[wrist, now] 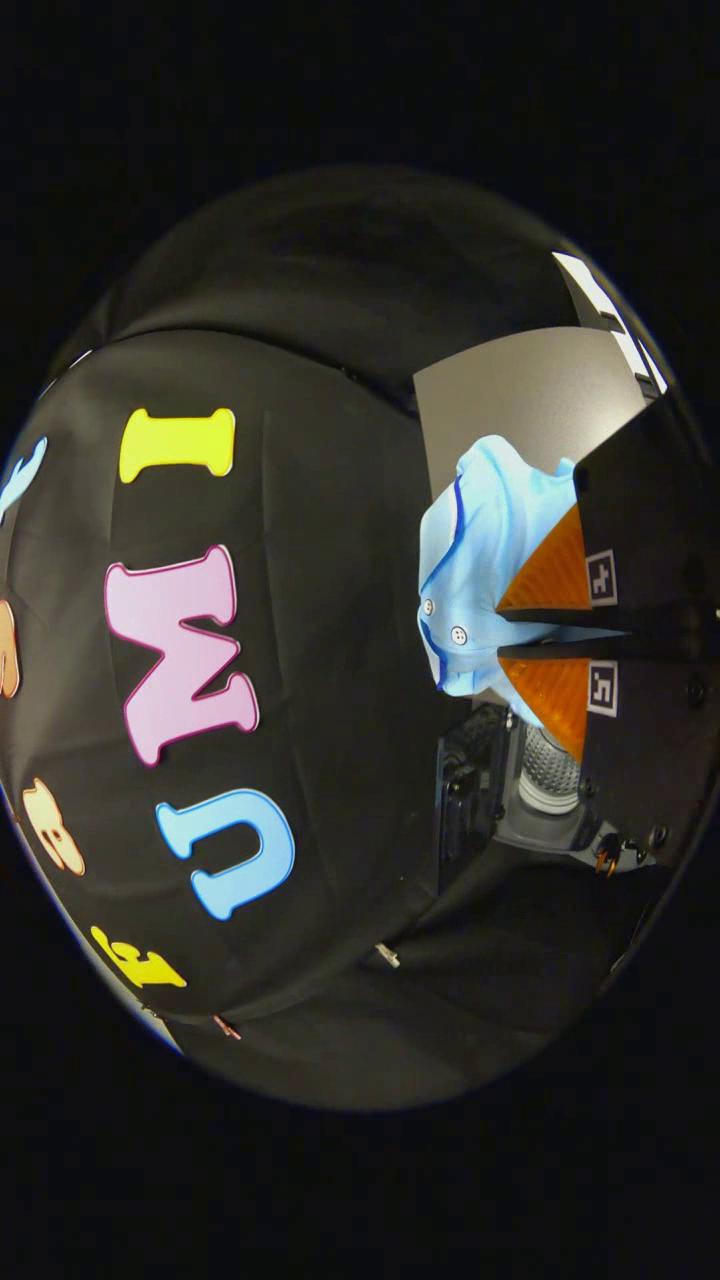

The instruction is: Put the clothes into the washing machine and then close the washing machine lid.

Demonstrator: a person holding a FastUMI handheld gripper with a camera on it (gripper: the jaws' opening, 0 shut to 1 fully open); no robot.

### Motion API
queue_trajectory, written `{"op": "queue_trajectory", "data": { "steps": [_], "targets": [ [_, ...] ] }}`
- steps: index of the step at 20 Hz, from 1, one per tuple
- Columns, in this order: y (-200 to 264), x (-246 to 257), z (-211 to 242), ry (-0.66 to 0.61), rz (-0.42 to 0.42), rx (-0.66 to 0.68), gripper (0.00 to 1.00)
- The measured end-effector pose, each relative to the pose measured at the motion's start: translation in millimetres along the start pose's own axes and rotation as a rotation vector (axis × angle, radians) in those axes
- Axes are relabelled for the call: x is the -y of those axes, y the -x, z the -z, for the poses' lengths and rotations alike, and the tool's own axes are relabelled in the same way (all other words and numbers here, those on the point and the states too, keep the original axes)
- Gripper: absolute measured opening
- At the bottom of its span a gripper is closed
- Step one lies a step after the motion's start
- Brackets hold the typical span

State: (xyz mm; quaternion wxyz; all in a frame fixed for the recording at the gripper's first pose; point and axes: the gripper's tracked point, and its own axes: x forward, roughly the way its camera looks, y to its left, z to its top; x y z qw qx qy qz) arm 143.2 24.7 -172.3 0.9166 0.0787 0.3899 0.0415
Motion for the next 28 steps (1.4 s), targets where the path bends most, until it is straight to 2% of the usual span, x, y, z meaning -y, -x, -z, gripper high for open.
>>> {"op": "queue_trajectory", "data": {
  "steps": [6, 16, 22, 28],
  "targets": [
    [13.0, -86.8, -5.0, 0.053, -0.1, 0.033, 0.05],
    [9.1, -230.7, 28.6, 0.122, -0.223, 0.011, 0.05],
    [-22.7, -289.2, 63.7, 0.144, -0.255, -0.044, 0.06],
    [-96.5, -306.3, 124.6, 0.14, -0.227, -0.129, 0.05]
  ]
}}
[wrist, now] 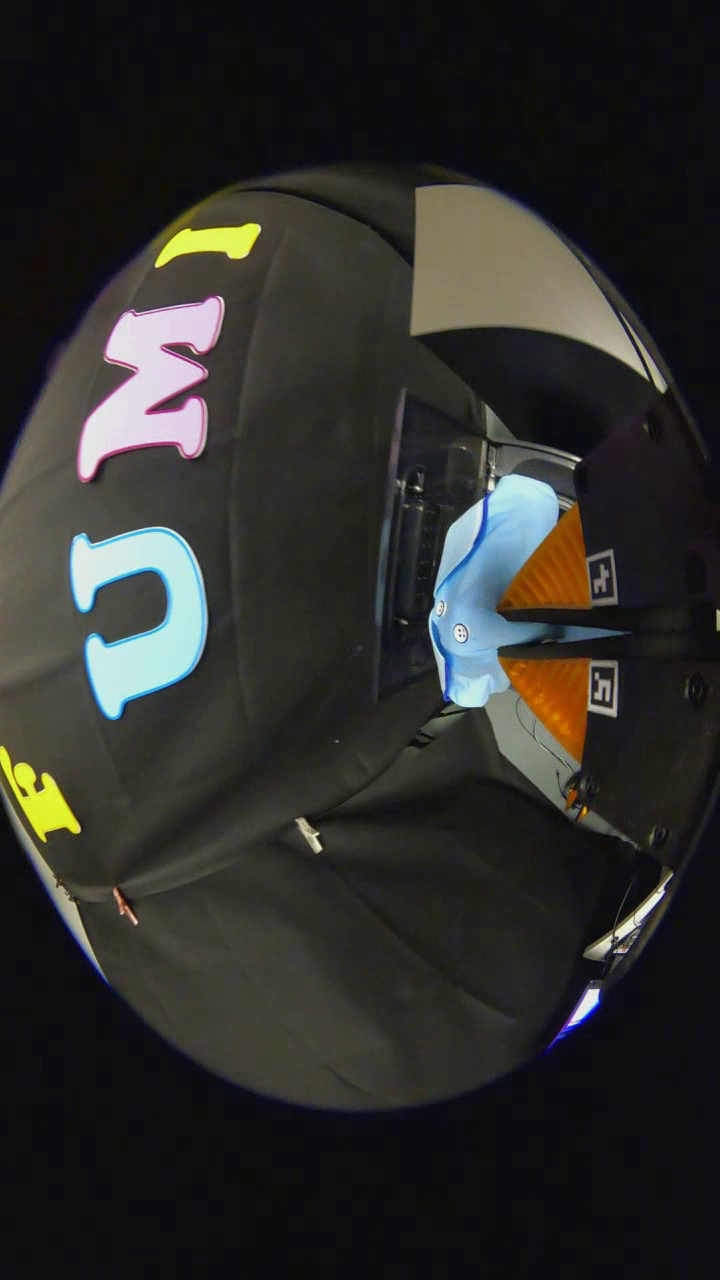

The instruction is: Put the clothes into the washing machine and then close the washing machine lid.

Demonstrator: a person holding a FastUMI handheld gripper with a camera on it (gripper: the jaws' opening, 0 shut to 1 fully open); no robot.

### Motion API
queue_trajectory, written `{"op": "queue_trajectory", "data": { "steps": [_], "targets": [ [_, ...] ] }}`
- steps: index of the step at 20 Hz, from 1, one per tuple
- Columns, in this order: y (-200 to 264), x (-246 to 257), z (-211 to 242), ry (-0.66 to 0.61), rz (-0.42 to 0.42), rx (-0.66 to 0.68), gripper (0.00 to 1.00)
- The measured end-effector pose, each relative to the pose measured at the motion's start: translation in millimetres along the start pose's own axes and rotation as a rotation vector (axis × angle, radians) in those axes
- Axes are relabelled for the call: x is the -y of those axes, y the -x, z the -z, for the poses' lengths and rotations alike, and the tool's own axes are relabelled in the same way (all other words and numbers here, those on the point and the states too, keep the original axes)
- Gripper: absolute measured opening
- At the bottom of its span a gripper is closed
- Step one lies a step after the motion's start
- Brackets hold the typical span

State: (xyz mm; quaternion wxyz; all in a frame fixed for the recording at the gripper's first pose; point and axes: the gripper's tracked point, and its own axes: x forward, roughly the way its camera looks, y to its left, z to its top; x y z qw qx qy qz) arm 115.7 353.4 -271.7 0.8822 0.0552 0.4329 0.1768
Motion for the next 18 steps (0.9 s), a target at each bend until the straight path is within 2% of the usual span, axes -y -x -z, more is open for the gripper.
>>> {"op": "queue_trajectory", "data": {
  "steps": [10, 15, 18],
  "targets": [
    [-137.0, 45.2, 76.5, -0.059, 0.09, -0.108, 0.05],
    [-181.8, 71.7, 124.4, -0.081, 0.131, -0.172, 0.05],
    [-192.8, 77.9, 147.4, -0.073, 0.15, -0.199, 0.05]
  ]
}}
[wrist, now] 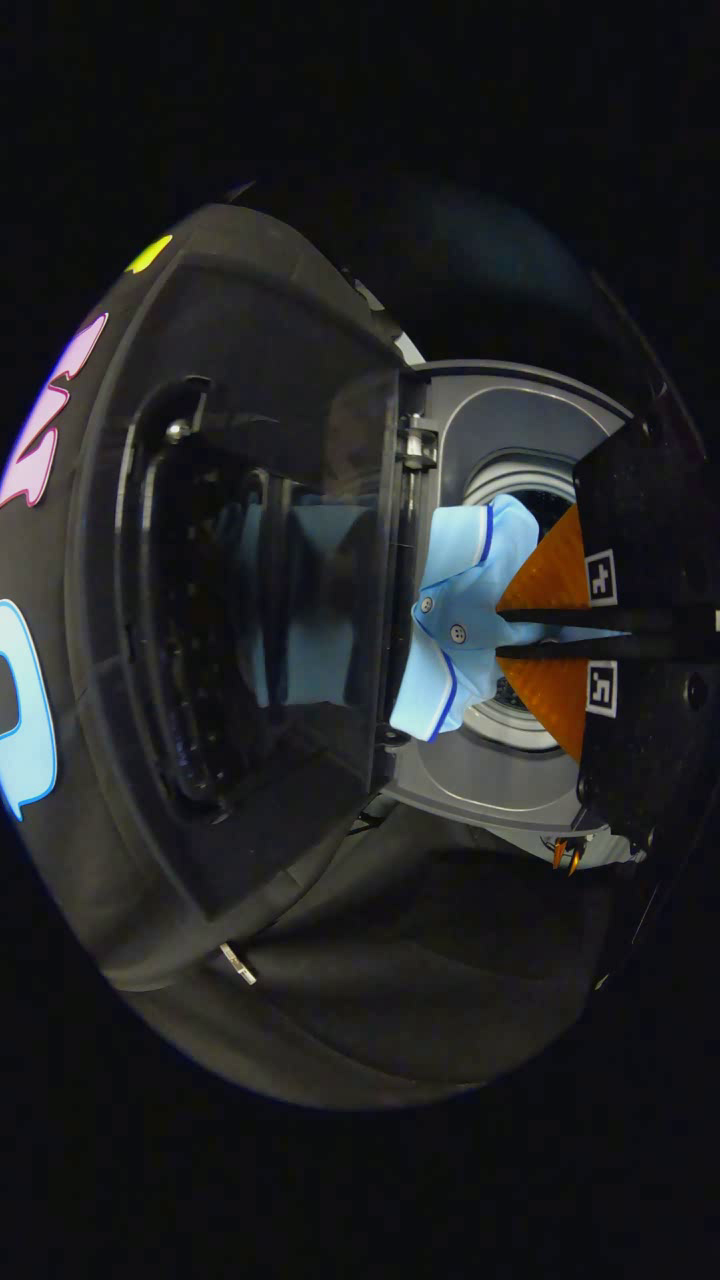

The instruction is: Put the clothes into the washing machine and then close the washing machine lid.

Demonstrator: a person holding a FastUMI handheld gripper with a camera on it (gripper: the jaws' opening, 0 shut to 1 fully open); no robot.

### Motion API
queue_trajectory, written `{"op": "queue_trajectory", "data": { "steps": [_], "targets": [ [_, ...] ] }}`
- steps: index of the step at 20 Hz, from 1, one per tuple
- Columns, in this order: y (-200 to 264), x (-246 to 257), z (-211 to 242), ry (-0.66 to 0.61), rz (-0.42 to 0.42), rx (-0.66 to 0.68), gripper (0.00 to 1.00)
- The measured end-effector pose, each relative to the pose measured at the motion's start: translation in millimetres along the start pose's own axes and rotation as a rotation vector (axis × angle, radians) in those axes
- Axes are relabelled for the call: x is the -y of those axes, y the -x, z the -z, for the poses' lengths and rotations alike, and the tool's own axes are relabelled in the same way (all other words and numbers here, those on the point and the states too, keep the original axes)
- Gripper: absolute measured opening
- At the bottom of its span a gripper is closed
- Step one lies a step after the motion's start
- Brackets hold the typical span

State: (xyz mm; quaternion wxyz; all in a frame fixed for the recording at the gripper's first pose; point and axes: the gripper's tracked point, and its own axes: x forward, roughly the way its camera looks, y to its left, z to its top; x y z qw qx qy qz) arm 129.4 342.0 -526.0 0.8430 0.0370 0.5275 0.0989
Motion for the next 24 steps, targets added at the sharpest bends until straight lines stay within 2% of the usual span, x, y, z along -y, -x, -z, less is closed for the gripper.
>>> {"op": "queue_trajectory", "data": {
  "steps": [10, 14, 16, 19, 24],
  "targets": [
    [-65.1, 30.4, 49.7, -0.036, 0.108, -0.073, 0.06],
    [-80.4, 37.3, 60.6, -0.061, 0.138, -0.088, 0.05],
    [-82.3, 47.5, 61.2, -0.046, 0.186, -0.083, 0.07],
    [-81.0, 51.3, 55.3, -0.043, 0.218, -0.056, 0.28],
    [-77.9, 51.7, 52.9, -0.04, 0.226, -0.054, 0.61]
  ]
}}
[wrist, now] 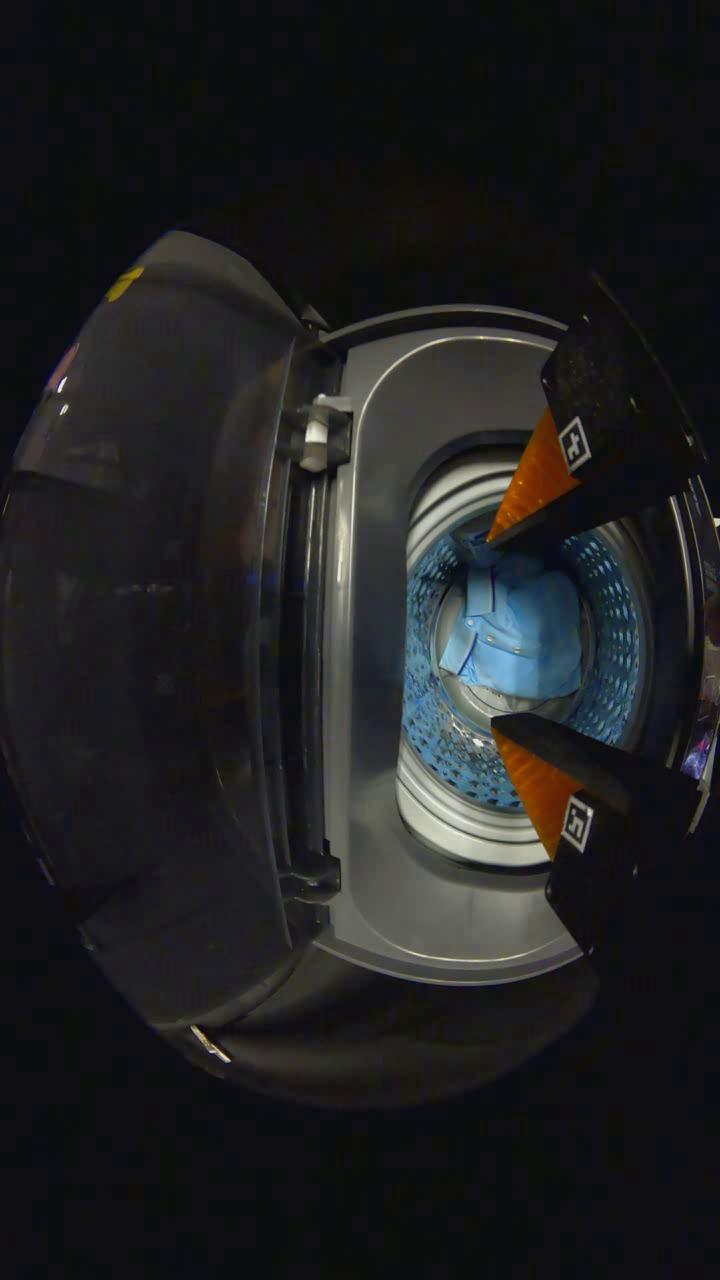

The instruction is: Put the clothes into the washing machine and then close the washing machine lid.

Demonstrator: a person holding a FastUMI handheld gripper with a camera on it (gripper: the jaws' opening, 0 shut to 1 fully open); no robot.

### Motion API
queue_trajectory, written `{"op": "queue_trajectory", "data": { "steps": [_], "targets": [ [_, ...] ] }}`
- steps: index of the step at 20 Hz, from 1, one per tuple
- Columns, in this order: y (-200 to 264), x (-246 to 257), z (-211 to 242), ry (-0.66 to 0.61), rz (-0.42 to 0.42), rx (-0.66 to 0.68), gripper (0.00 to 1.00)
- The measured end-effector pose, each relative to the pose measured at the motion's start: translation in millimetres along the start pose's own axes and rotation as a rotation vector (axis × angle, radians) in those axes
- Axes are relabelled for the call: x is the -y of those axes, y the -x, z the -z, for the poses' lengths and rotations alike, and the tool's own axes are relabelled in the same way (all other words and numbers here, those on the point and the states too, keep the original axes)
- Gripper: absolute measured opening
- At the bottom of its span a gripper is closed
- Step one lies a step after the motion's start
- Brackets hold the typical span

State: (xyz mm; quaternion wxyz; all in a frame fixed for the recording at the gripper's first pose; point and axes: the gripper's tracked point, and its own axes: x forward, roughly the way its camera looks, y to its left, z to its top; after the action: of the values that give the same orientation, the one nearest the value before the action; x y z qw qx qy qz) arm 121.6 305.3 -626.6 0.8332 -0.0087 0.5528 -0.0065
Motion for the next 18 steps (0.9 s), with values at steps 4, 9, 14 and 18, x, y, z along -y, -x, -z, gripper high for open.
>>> {"op": "queue_trajectory", "data": {
  "steps": [4, 9, 14, 18],
  "targets": [
    [2.8, 3.0, -0.3, -0.009, -0.002, -0.001, 0.87],
    [25.8, 1.2, -6.5, -0.015, -0.024, 0.026, 1.0],
    [82.8, -9.6, -41.8, -0.028, -0.067, 0.128, 1.0],
    [136.4, -15.6, -92.3, -0.033, -0.098, 0.226, 1.0]
  ]
}}
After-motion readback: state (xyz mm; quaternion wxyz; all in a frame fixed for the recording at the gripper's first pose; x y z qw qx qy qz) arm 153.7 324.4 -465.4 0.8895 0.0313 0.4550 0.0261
